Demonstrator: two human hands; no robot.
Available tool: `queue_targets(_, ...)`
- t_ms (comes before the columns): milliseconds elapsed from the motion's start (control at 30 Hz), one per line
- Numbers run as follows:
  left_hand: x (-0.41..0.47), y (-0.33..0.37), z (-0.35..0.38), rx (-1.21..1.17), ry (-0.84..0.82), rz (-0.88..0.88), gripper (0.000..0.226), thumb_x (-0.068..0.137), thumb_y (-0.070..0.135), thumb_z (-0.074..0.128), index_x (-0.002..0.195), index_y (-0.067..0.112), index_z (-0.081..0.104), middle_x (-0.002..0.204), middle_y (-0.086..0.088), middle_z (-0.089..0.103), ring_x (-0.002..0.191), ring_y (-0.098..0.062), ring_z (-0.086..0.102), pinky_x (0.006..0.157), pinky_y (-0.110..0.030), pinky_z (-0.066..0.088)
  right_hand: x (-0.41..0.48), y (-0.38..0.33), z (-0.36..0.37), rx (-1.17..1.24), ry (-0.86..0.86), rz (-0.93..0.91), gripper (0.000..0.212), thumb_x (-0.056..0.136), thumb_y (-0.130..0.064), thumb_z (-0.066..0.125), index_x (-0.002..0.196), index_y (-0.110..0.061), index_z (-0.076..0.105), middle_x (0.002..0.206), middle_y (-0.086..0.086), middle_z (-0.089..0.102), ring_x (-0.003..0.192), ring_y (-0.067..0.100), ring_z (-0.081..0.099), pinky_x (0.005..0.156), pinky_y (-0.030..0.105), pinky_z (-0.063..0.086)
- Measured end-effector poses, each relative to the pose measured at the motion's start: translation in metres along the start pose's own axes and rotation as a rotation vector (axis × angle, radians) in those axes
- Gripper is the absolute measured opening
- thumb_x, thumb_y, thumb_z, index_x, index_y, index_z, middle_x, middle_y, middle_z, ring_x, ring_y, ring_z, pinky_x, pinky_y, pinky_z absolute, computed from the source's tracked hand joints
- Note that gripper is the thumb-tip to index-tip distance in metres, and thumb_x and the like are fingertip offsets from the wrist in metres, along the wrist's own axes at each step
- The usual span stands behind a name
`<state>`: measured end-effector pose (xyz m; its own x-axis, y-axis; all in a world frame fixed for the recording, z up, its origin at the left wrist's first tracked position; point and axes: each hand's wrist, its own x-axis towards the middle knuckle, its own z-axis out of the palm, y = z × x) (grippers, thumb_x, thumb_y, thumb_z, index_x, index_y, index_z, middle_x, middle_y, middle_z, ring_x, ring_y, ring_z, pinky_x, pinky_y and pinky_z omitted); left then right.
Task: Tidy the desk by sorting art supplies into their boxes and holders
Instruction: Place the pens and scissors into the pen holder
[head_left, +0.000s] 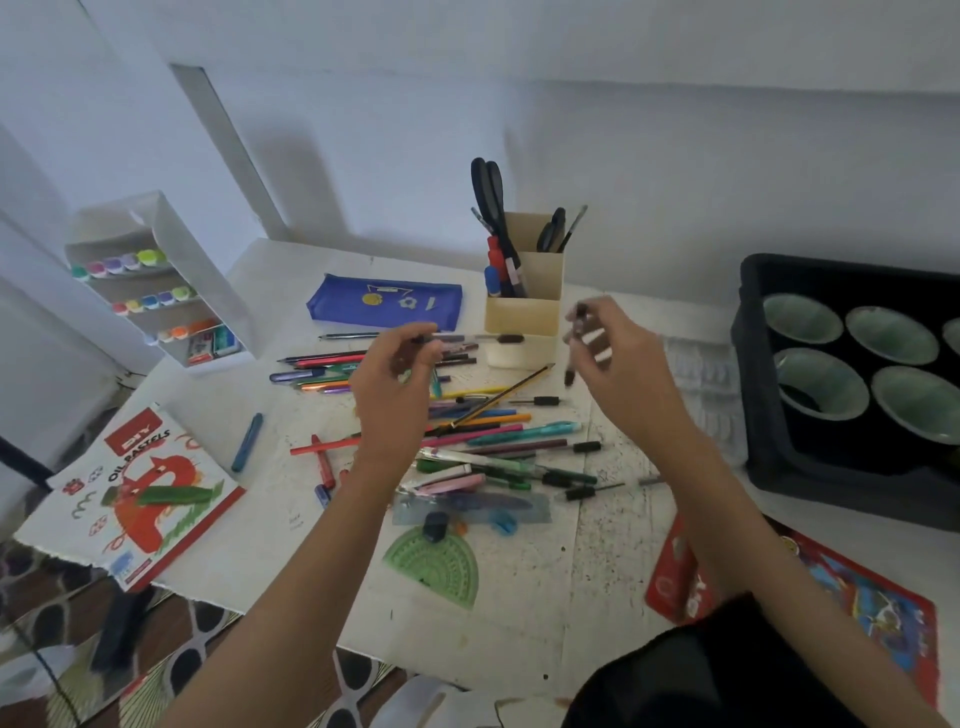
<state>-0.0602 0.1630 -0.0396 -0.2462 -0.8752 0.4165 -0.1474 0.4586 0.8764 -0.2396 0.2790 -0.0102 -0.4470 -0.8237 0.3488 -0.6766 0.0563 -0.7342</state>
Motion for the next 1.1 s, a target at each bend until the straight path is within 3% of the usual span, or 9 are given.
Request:
queue_targets(100, 0.016, -0.002, 0.015, 0.026, 0.088, 0.054, 0.015, 0.088, 0.007, 0.063, 0.103, 0.007, 0.066, 0.092, -0.007, 0.068, 0.082, -0.018, 0.066, 0.077, -0.025, 0.055, 0.026, -0.011, 0.012, 0.094, 0.066, -0.065, 0.008, 0.095, -0.011, 0.051, 0.102, -0.013, 0.054, 0.089, -0.002, 0.061, 0.073, 0.012, 0.064, 0.066, 0.019, 0.053)
queue_targets(300, 0.039, -0.011, 0.043, 0.125, 0.034, 0.003, 0.016, 0.088, 0.008, 0.063, 0.103, 0.006, 0.068, 0.091, -0.008, 0.068, 0.078, -0.012, 0.063, 0.075, -0.019, 0.052, 0.056, -0.008, 0.047, 0.047, 0.046, -0.089, 0.014, 0.095, -0.009, 0.049, 0.106, -0.009, 0.058, 0.087, 0.007, 0.063, 0.074, 0.019, 0.061, 0.071, 0.039, 0.054)
queue_targets(433, 0.047, -0.008, 0.051, 0.129, -0.122, -0.171, 0.030, 0.089, 0.010, 0.063, 0.119, 0.009, 0.064, 0.098, -0.005, 0.070, 0.077, -0.006, 0.063, 0.068, -0.002, 0.045, 0.059, -0.002, 0.055, 0.049, -0.101, 0.007, 0.038, 0.092, -0.003, 0.049, 0.128, -0.016, 0.051, 0.108, 0.005, 0.061, 0.074, 0.002, 0.054, 0.076, 0.018, 0.049)
queue_targets(533, 0.043, -0.005, 0.050, 0.153, -0.208, -0.242, 0.044, 0.091, 0.008, 0.060, 0.134, 0.012, 0.052, 0.108, 0.002, 0.061, 0.068, 0.004, 0.057, 0.056, -0.002, 0.043, 0.049, 0.004, 0.050, 0.059, -0.097, 0.000, 0.050, 0.090, 0.001, 0.052, 0.136, -0.017, 0.045, 0.123, 0.002, 0.057, 0.075, 0.002, 0.055, 0.074, 0.005, 0.043)
queue_targets(600, 0.037, -0.007, 0.045, 0.171, -0.181, -0.248, 0.046, 0.091, 0.005, 0.058, 0.136, 0.012, 0.050, 0.121, -0.002, 0.057, 0.065, 0.009, 0.055, 0.057, -0.003, 0.045, 0.037, 0.010, 0.040, 0.057, -0.047, -0.012, 0.047, 0.089, 0.001, 0.053, 0.134, -0.015, 0.049, 0.123, 0.000, 0.057, 0.077, 0.003, 0.055, 0.072, 0.003, 0.042)
queue_targets(700, 0.022, -0.013, 0.037, 0.183, -0.112, -0.172, 0.040, 0.089, 0.000, 0.058, 0.127, 0.013, 0.057, 0.124, -0.006, 0.053, 0.071, 0.012, 0.056, 0.068, -0.011, 0.052, 0.009, 0.022, 0.024, 0.059, -0.041, 0.068, 0.041, 0.090, -0.001, 0.053, 0.128, -0.015, 0.053, 0.117, -0.002, 0.059, 0.082, 0.004, 0.058, 0.071, 0.007, 0.047)
queue_targets(800, 0.003, -0.018, 0.031, 0.239, -0.141, -0.053, 0.025, 0.085, -0.003, 0.060, 0.103, 0.012, 0.067, 0.108, -0.007, 0.056, 0.074, -0.001, 0.056, 0.068, -0.005, 0.043, -0.024, 0.037, 0.010, -0.010, -0.137, 0.163, 0.031, 0.090, -0.003, 0.056, 0.117, -0.018, 0.061, 0.105, -0.004, 0.063, 0.082, 0.000, 0.058, 0.072, 0.005, 0.047)
queue_targets(933, -0.023, -0.027, 0.023, 0.304, -0.465, 0.239, 0.013, 0.075, 0.002, 0.063, 0.074, 0.013, 0.071, 0.088, 0.002, 0.053, 0.081, -0.015, 0.049, 0.072, -0.020, 0.039, -0.062, 0.053, -0.004, -0.153, -0.310, 0.273, 0.017, 0.088, -0.008, 0.061, 0.100, -0.017, 0.067, 0.095, -0.007, 0.061, 0.077, -0.004, 0.055, 0.066, 0.006, 0.044)
queue_targets(1100, -0.047, -0.033, 0.019, 0.554, -0.768, 0.457, 0.021, 0.076, 0.027, 0.055, 0.079, 0.030, 0.075, 0.099, 0.004, 0.052, 0.094, -0.015, 0.039, 0.073, -0.031, 0.023, -0.088, 0.070, -0.011, -0.280, -0.365, 0.341, 0.013, 0.084, -0.011, 0.066, 0.089, -0.023, 0.063, 0.099, -0.009, 0.049, 0.071, 0.000, 0.051, 0.079, 0.022, 0.048)
